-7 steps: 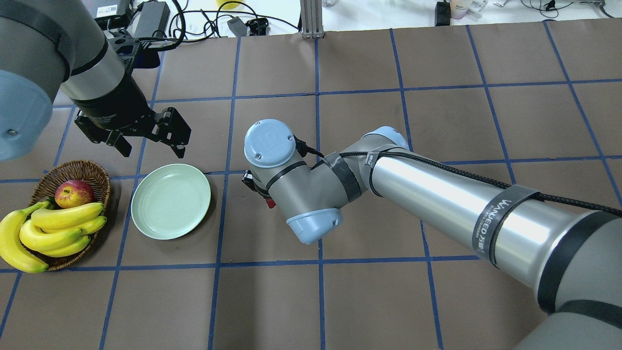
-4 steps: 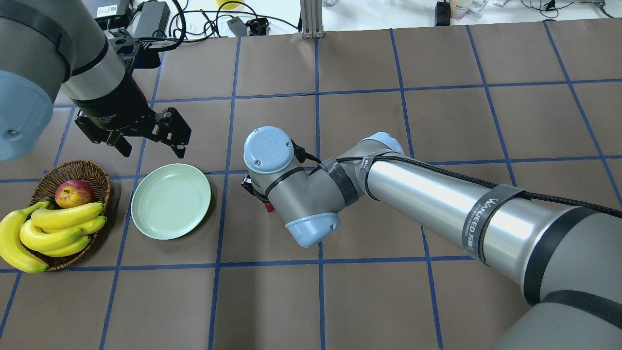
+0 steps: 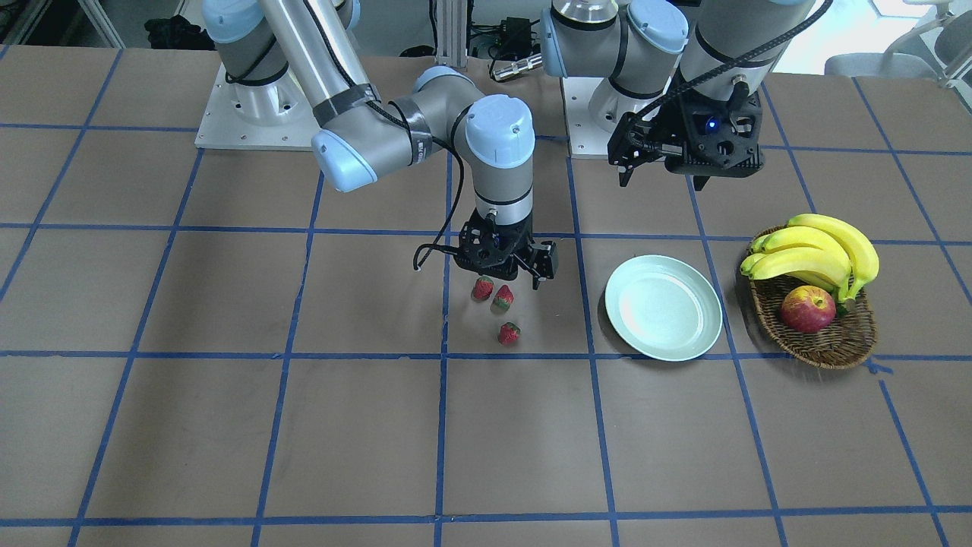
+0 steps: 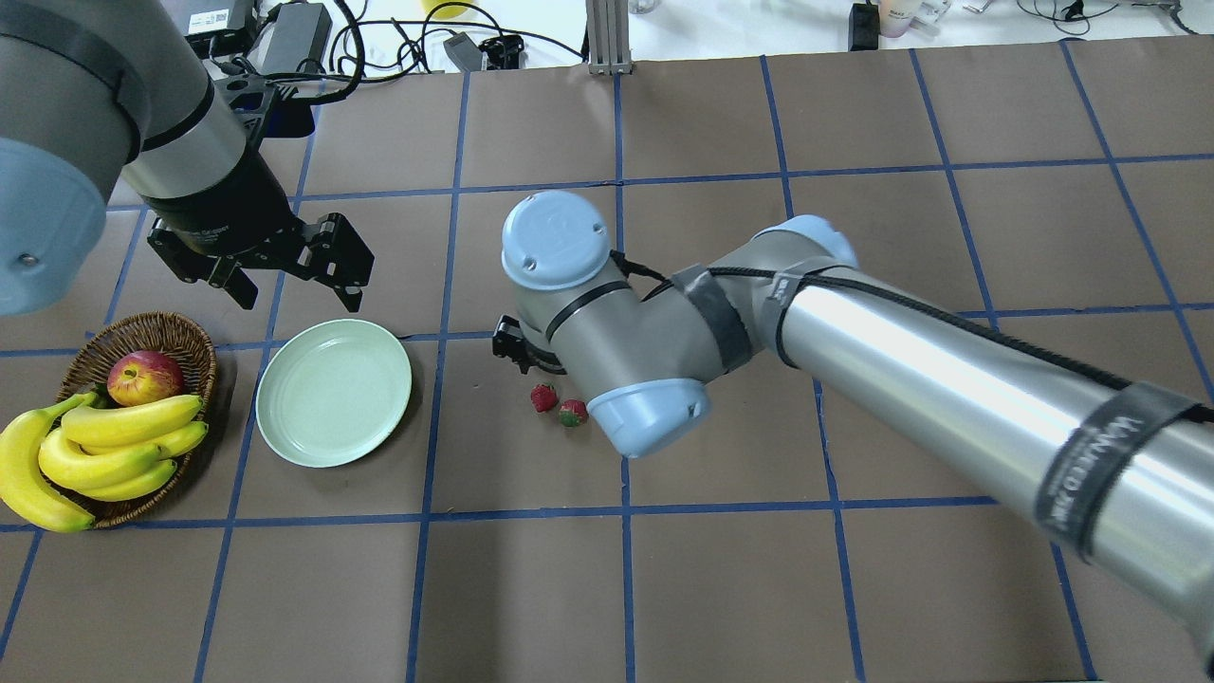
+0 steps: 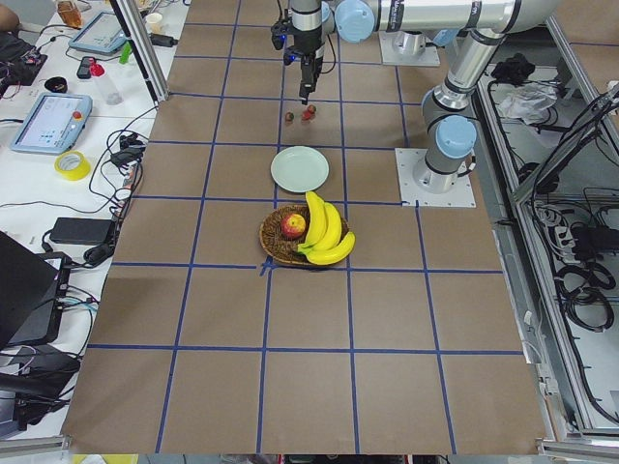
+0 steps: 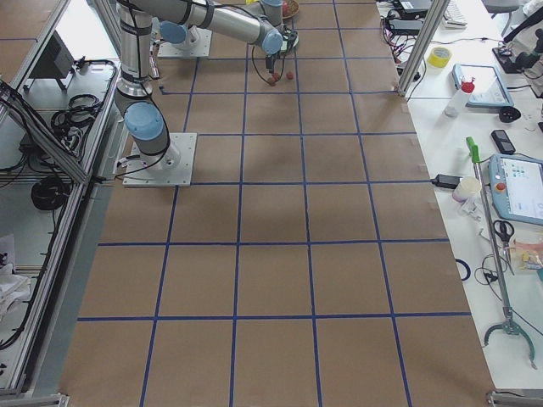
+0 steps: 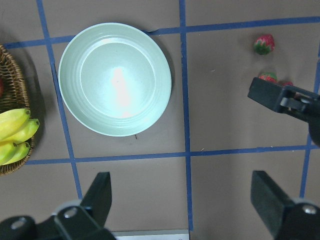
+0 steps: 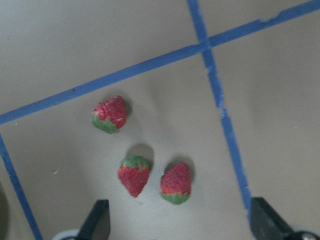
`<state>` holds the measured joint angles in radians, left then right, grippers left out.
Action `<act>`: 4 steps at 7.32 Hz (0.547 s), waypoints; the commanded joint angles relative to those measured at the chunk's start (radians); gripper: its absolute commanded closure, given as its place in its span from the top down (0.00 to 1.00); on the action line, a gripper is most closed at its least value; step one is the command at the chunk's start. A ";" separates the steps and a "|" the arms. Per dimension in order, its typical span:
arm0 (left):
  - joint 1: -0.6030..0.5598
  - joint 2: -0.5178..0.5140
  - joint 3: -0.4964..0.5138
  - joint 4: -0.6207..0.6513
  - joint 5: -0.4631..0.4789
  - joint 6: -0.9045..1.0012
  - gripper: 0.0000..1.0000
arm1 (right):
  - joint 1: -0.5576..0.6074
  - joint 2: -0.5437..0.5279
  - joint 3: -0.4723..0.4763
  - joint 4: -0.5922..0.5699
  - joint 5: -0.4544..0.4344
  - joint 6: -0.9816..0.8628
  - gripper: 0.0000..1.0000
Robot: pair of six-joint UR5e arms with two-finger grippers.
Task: Collect all strawberries into plate
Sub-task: 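Carry it to the other strawberries and release it there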
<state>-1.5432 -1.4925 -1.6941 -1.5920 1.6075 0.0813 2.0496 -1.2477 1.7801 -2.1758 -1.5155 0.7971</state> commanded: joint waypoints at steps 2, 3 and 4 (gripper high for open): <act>0.002 0.000 0.001 0.001 -0.003 -0.002 1.00 | -0.334 -0.156 -0.007 0.209 0.018 -0.470 1.00; 0.009 -0.011 0.005 0.004 -0.023 -0.003 1.00 | -0.414 -0.182 -0.017 0.262 0.018 -0.560 1.00; 0.015 -0.023 0.002 0.006 -0.046 -0.003 1.00 | -0.495 -0.224 -0.054 0.353 0.008 -0.695 1.00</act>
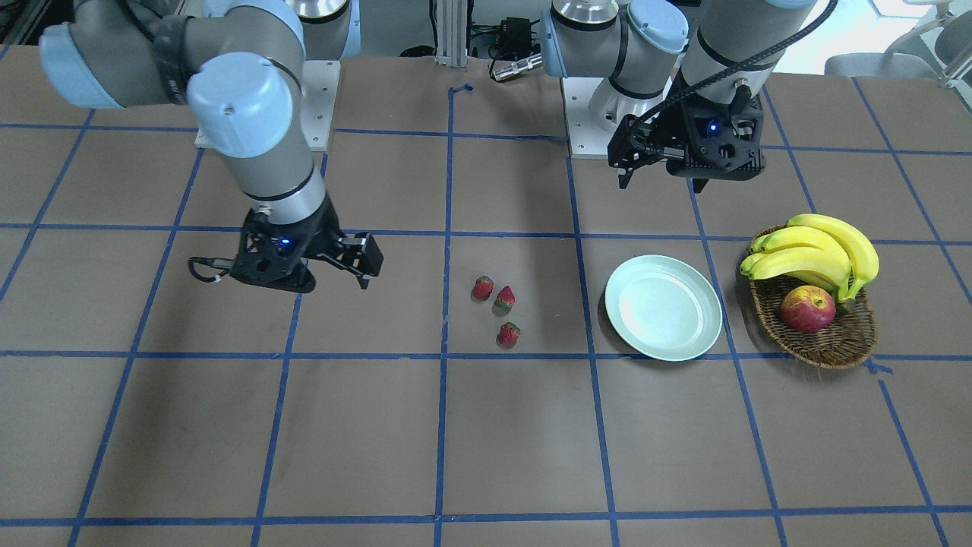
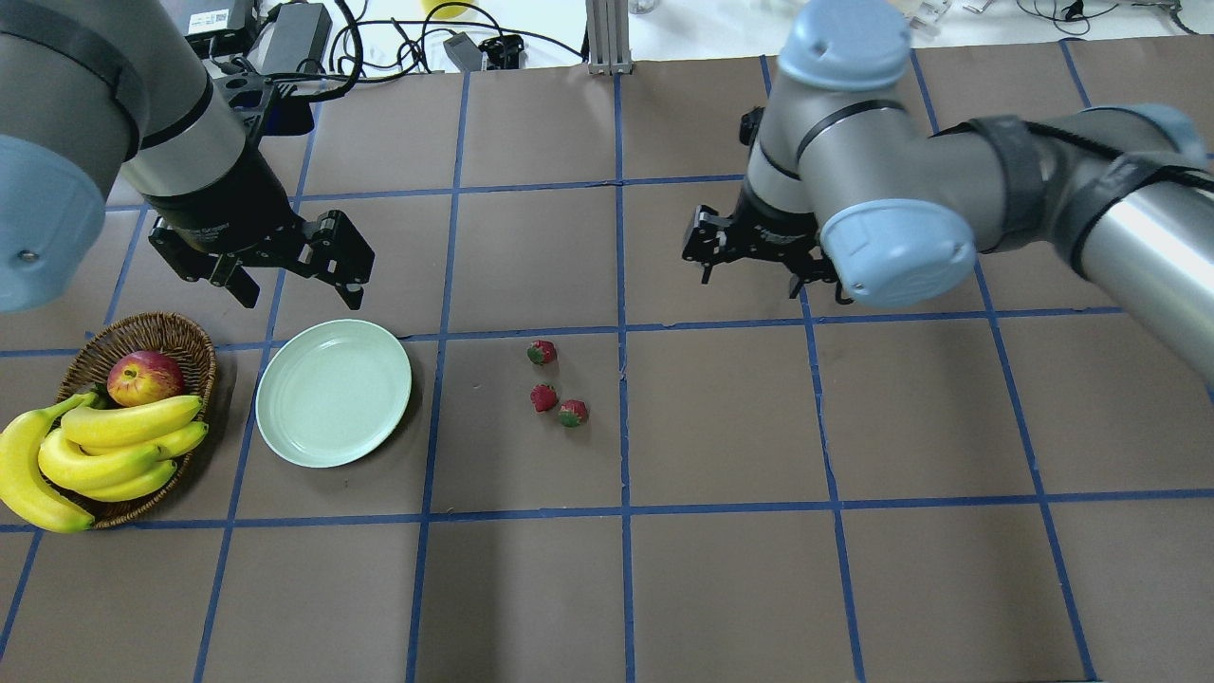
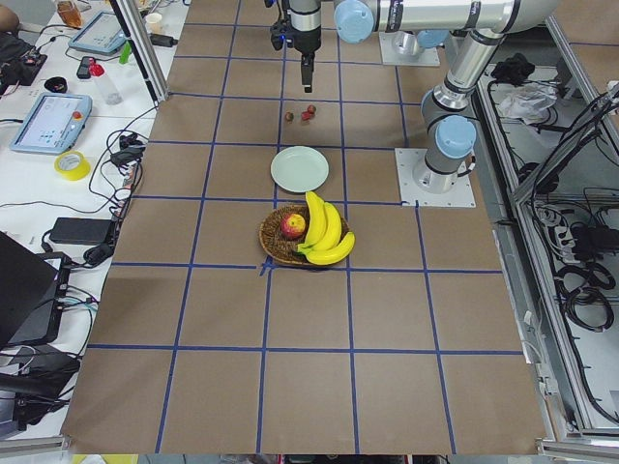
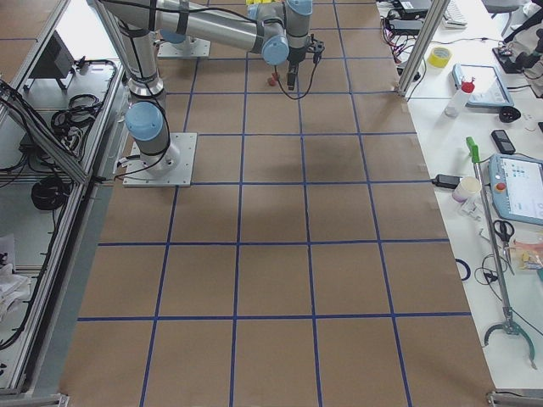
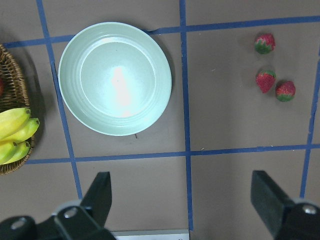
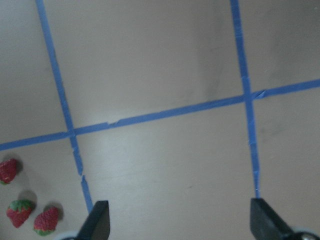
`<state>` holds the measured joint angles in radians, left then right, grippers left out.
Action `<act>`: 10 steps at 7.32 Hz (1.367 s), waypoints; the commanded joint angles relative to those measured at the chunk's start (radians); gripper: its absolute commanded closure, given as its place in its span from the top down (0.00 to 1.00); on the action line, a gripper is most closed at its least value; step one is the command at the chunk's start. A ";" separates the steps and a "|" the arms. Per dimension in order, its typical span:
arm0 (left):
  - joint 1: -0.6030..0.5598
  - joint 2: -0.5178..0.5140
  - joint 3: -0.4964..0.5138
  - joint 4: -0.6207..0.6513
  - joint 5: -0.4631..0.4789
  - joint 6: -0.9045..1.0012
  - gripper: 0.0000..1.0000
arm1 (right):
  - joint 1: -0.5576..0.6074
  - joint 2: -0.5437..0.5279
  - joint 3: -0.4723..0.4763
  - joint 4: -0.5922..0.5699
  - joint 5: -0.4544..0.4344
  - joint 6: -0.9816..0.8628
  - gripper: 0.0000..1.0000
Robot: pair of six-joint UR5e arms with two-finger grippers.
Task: Collect all strawberries into plate
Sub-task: 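Raise the right arm away while the left arm moves toward the strawberries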
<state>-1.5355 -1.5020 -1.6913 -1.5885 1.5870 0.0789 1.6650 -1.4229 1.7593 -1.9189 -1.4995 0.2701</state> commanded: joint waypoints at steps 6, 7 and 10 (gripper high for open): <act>-0.050 -0.076 -0.049 0.085 -0.110 -0.169 1.00 | -0.159 -0.094 -0.323 0.347 -0.074 -0.264 1.00; -0.084 -0.092 -0.091 0.157 -0.111 -0.179 1.00 | -0.162 -0.105 -0.310 0.351 -0.088 -0.358 1.00; -0.146 -0.158 -0.241 0.496 -0.113 -0.217 1.00 | -0.154 -0.136 -0.298 0.339 -0.012 -0.381 1.00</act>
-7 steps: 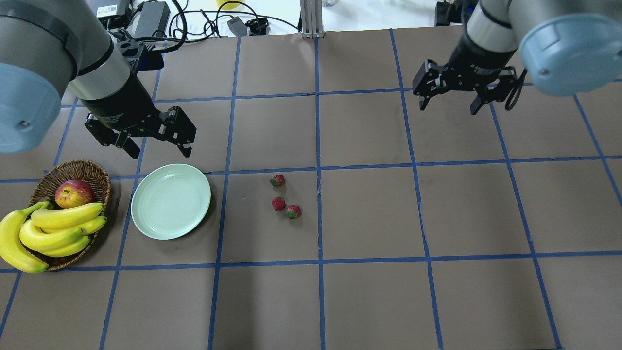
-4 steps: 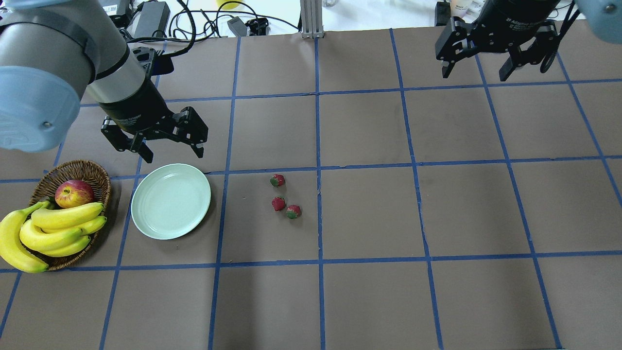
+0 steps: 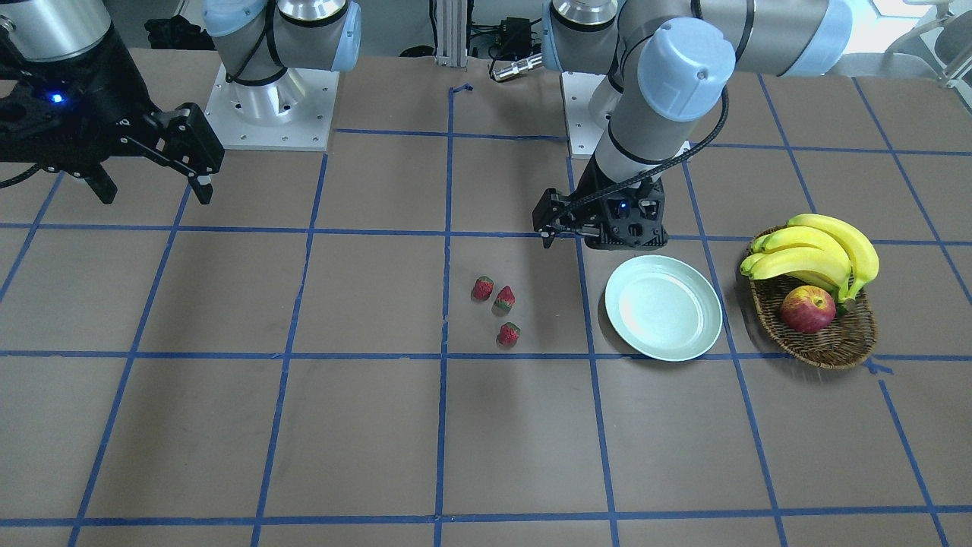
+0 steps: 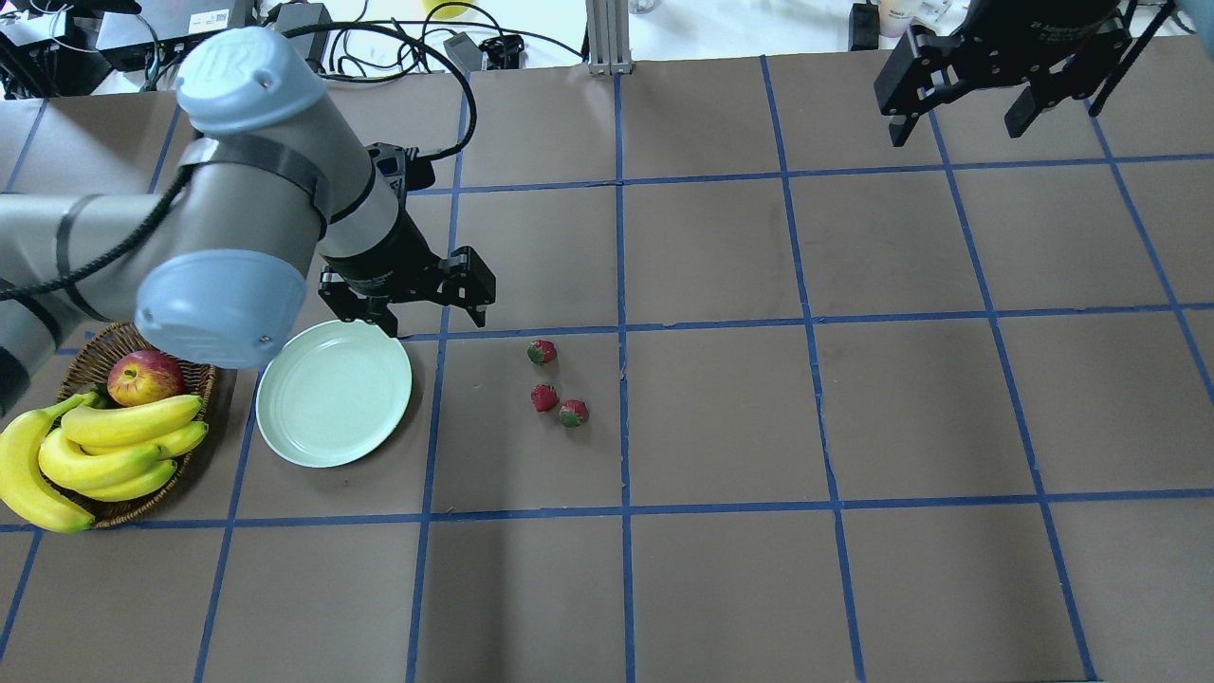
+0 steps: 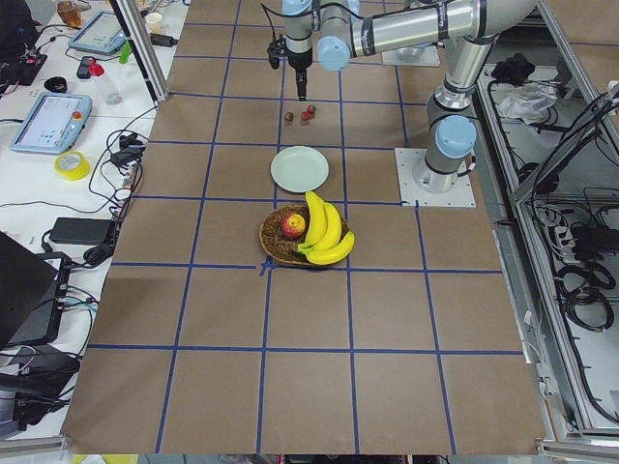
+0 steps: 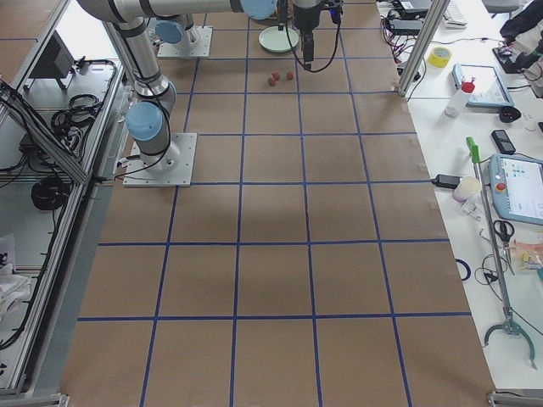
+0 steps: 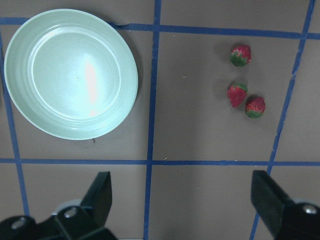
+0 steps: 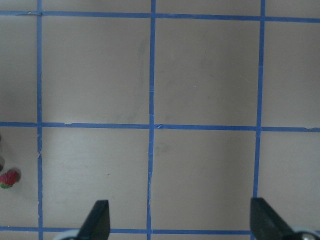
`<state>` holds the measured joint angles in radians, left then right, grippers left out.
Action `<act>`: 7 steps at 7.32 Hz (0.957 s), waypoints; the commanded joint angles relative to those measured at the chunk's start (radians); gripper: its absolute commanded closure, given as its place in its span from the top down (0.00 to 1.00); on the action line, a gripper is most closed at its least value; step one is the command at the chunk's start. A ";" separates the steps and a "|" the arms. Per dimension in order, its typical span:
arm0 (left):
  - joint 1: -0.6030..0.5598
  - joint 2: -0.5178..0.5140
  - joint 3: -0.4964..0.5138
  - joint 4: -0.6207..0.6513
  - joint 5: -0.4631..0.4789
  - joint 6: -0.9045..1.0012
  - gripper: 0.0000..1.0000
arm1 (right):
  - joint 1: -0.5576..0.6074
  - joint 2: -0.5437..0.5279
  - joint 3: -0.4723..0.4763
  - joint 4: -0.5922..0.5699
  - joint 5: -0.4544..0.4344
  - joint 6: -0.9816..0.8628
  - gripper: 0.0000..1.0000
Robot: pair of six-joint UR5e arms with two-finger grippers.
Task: Collect all strawberries into plate
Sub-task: 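Lower the left gripper onto a strawberry and close it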
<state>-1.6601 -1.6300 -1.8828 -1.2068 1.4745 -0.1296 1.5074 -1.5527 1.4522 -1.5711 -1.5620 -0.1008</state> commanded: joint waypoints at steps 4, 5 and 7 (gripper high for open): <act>-0.073 -0.221 -0.065 0.402 -0.074 -0.008 1.00 | -0.001 -0.101 0.056 -0.049 -0.007 -0.016 1.00; -0.082 -0.264 -0.065 0.444 -0.071 -0.007 1.00 | 0.000 -0.098 0.054 -0.034 -0.001 -0.026 1.00; -0.083 -0.342 -0.064 0.550 -0.072 -0.005 1.00 | 0.023 -0.105 0.050 -0.024 0.162 -0.040 1.00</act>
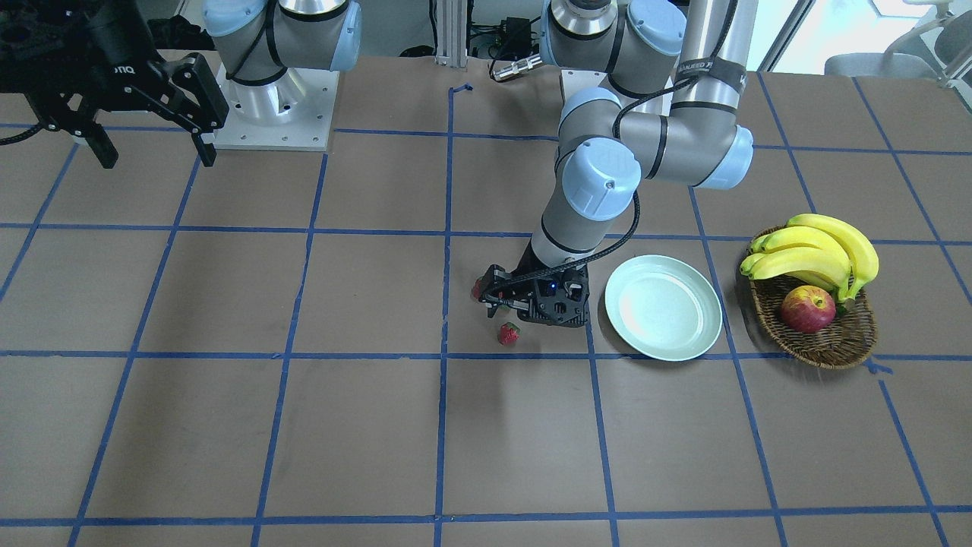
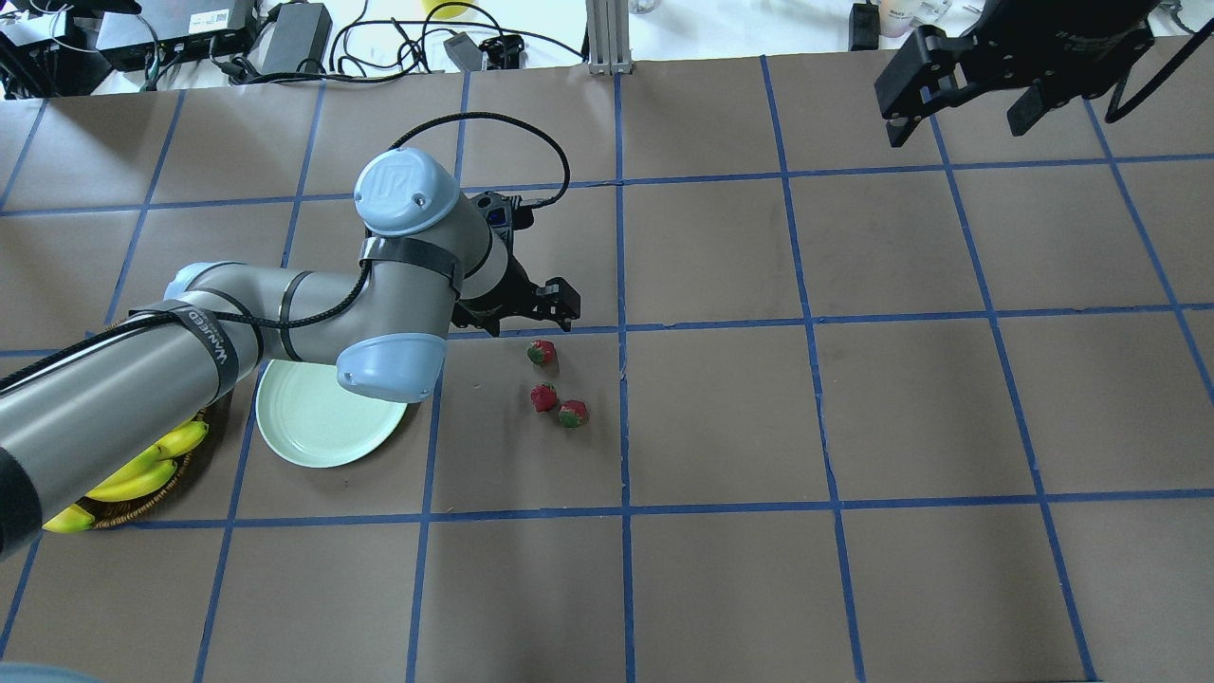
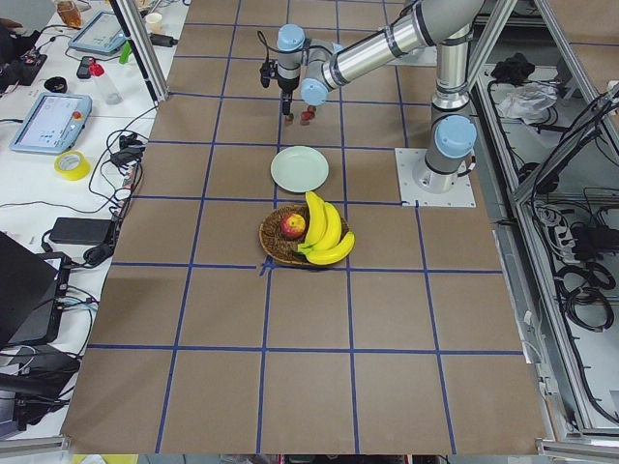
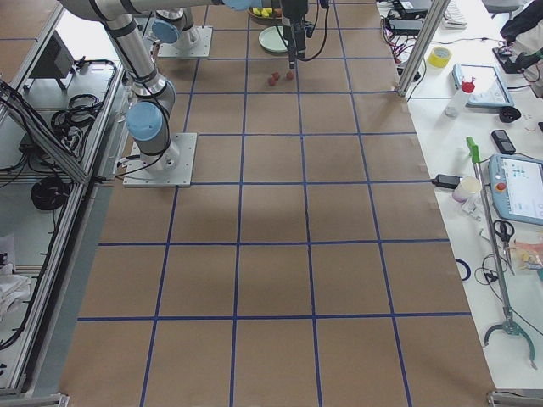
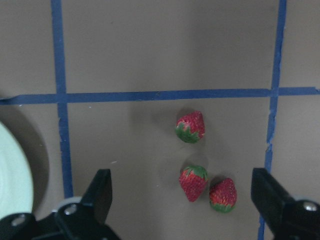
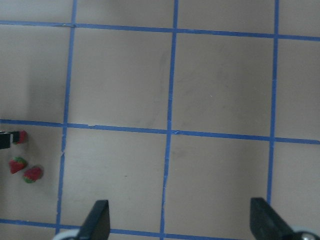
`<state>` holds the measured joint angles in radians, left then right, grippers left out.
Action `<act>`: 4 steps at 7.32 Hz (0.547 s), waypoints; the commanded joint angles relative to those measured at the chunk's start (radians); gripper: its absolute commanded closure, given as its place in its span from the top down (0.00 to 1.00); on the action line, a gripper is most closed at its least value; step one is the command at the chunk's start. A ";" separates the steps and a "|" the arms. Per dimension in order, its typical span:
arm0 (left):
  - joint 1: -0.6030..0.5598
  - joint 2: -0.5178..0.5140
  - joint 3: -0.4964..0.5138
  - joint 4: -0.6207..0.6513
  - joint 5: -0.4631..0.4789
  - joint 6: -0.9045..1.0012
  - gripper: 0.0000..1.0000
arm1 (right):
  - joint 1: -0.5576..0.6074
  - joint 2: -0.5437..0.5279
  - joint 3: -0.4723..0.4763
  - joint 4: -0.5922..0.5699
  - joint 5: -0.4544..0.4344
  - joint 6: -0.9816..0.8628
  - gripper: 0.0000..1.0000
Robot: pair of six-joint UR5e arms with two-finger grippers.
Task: Collect all strawberries into plate
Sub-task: 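Lower the left gripper onto a strawberry and close it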
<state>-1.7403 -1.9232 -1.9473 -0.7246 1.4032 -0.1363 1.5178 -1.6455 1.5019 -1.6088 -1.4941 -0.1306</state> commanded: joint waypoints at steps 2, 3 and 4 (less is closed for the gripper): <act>-0.002 -0.094 0.002 0.105 0.007 0.003 0.98 | 0.012 -0.005 0.003 0.004 0.020 0.006 1.00; -0.002 -0.100 0.001 0.103 0.005 0.003 0.93 | 0.007 0.015 0.006 -0.005 0.018 0.009 1.00; -0.002 -0.102 -0.002 0.100 0.003 0.001 0.59 | -0.004 0.033 0.000 0.003 0.015 0.006 1.00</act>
<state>-1.7425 -2.0182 -1.9470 -0.6246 1.4078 -0.1339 1.5235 -1.6330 1.5045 -1.6078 -1.4709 -0.1248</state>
